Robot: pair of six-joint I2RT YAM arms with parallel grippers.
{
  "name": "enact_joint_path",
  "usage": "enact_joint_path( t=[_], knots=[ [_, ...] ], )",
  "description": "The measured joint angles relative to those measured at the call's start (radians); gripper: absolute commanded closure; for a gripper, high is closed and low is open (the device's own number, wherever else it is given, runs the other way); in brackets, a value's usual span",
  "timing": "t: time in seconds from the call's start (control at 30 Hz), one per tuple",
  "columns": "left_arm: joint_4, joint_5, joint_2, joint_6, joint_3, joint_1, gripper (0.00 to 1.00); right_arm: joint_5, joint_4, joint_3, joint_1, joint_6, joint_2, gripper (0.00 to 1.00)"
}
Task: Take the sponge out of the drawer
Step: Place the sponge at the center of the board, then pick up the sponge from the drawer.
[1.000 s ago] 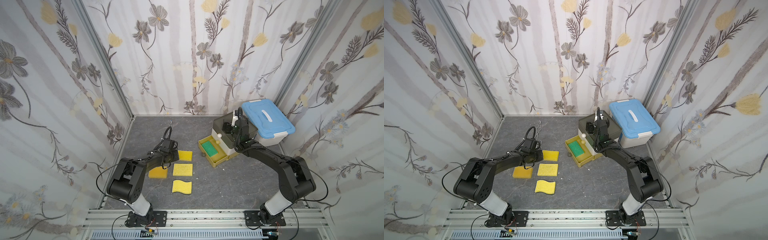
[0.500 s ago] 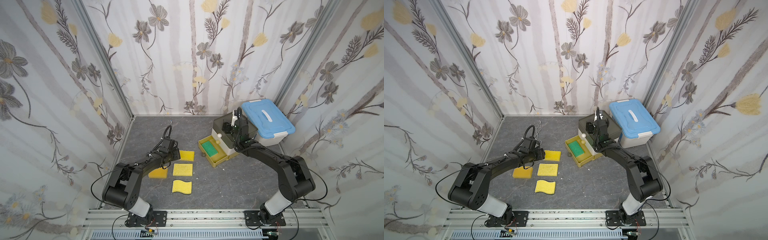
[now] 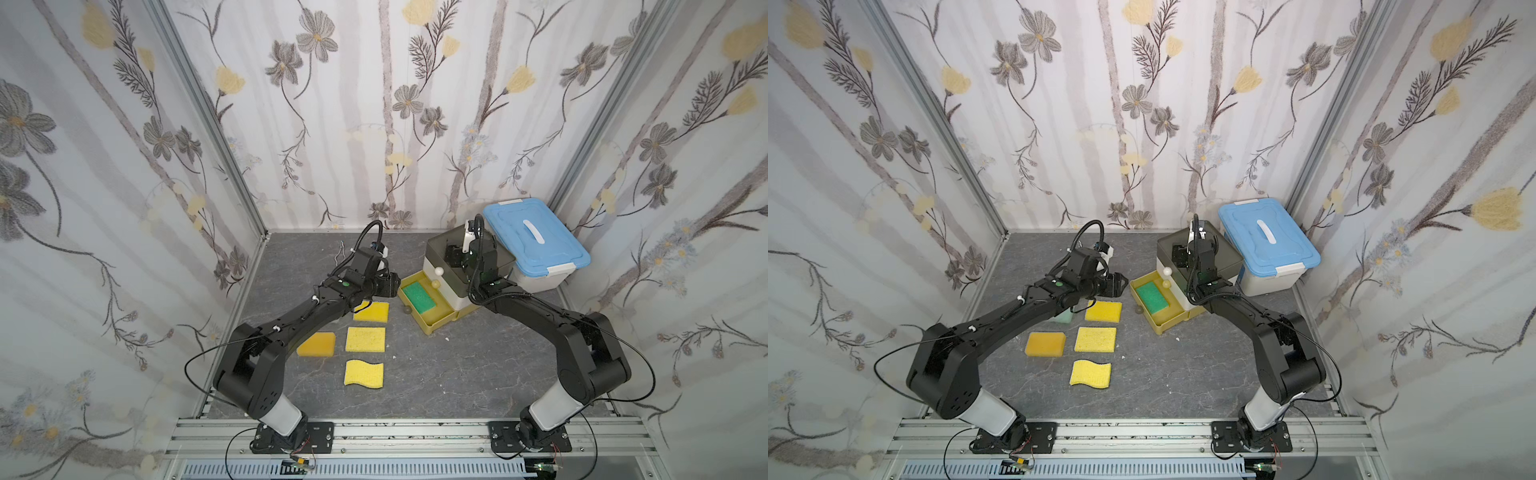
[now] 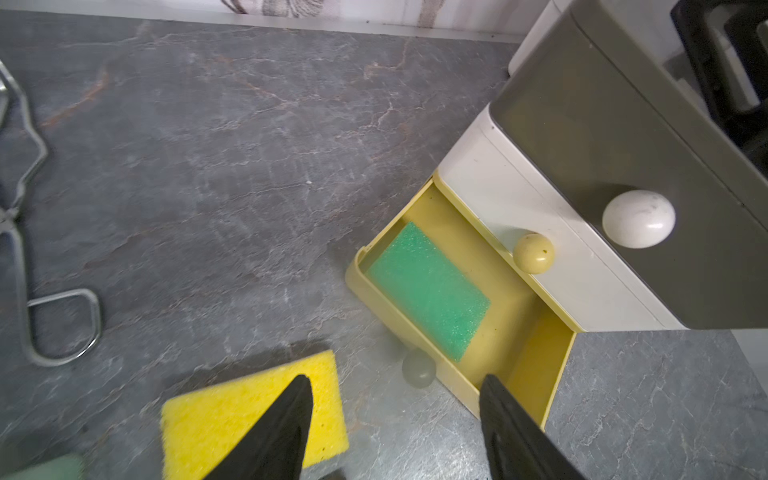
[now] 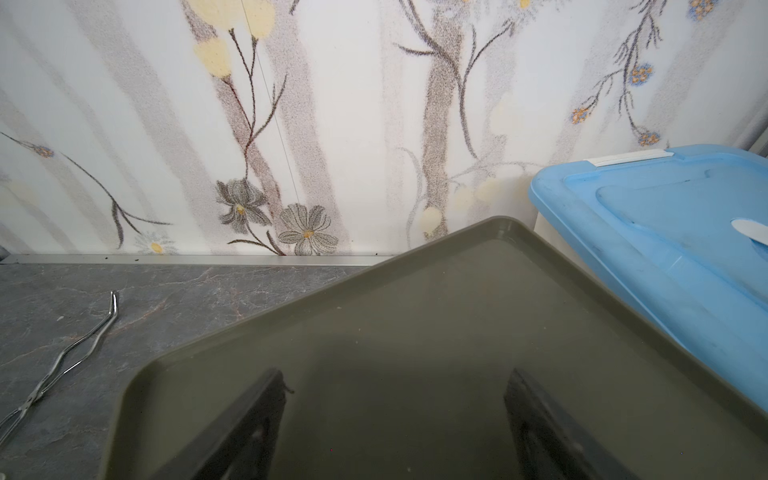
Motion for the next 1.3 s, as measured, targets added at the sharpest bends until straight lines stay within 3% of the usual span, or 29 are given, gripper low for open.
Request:
enact_joint_path(
  t=[0.3,0.57,0.9,1.3],
  knots=[
    [-0.053,0.142,0.341,0.107,0.285,-0.063,0.36,-0.001,-0.004,-0.001,0.0,0.0,-0.002,0.15],
    [-0.13,0.156,0.486,0.23,0.433,-0.069,0.37,-0.002,-0.006,-0.001,-0.003,-0.002,-0.002,0.15],
    [-0.192,0.057,0.54,0.312,0.47,-0.074,0.36,-0.001,0.003,0.003,-0.01,-0.009,0.01,0.15],
    [-0.186,-0.117,0.621,0.209,0.562,-0.093,0.35,0.002,0.014,0.013,-0.012,-0.014,0.023,0.15]
  ],
)
